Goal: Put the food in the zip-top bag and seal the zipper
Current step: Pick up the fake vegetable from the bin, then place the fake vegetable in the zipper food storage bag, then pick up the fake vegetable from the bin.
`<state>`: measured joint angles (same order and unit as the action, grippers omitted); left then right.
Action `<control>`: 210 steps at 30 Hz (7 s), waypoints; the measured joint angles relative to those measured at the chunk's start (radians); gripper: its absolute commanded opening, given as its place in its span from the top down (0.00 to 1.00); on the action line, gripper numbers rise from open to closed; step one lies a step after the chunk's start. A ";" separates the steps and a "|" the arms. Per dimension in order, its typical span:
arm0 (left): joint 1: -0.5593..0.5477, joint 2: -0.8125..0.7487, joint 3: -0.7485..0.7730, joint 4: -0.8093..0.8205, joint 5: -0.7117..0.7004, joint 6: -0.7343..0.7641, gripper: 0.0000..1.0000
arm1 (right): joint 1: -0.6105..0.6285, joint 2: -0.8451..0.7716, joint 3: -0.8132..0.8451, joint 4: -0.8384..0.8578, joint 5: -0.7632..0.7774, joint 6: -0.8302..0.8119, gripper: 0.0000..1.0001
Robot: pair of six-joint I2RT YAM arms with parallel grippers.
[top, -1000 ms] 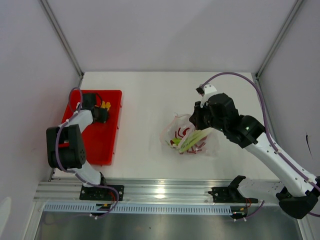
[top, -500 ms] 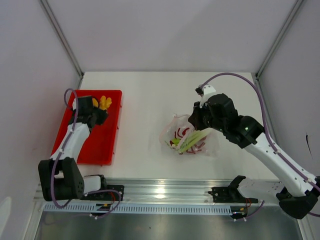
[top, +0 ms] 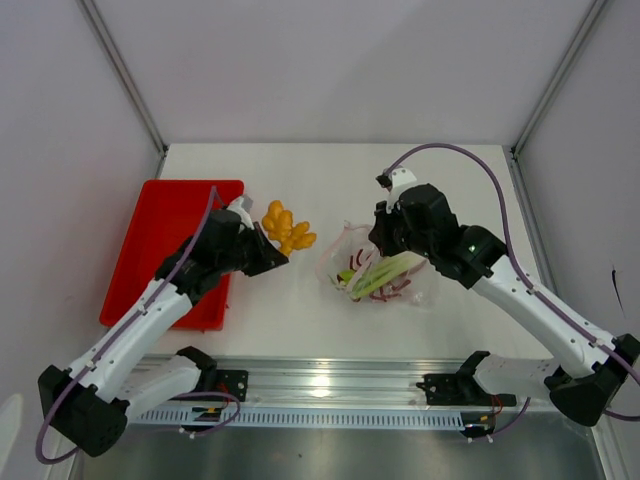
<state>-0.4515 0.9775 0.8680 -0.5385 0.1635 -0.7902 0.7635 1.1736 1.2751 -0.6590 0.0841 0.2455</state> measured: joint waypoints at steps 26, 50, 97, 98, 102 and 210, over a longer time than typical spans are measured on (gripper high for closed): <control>-0.504 0.161 0.234 -0.338 -0.354 0.097 0.99 | 0.000 0.027 -0.011 0.021 -0.041 0.024 1.00; -0.689 0.368 0.365 -0.325 -0.608 0.099 0.99 | 0.000 0.065 0.064 0.012 -0.055 0.115 1.00; -0.130 -0.069 0.150 -0.422 -0.421 -0.004 0.00 | -0.004 0.004 -0.016 0.014 -0.074 0.087 1.00; -0.087 -0.070 0.151 -0.430 -0.423 -0.007 0.01 | -0.004 0.004 -0.016 0.014 -0.078 0.082 1.00; 0.095 -0.006 0.196 -0.471 -0.422 -0.016 0.00 | -0.004 0.014 -0.011 0.012 -0.103 0.064 1.00; 0.977 0.581 -0.047 0.274 -0.351 0.945 0.21 | -0.311 0.470 0.288 -0.106 -0.583 0.106 1.00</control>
<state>0.5259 1.5589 0.8215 -0.2642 -0.1875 0.1547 0.4526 1.6432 1.5631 -0.7654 -0.4988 0.3511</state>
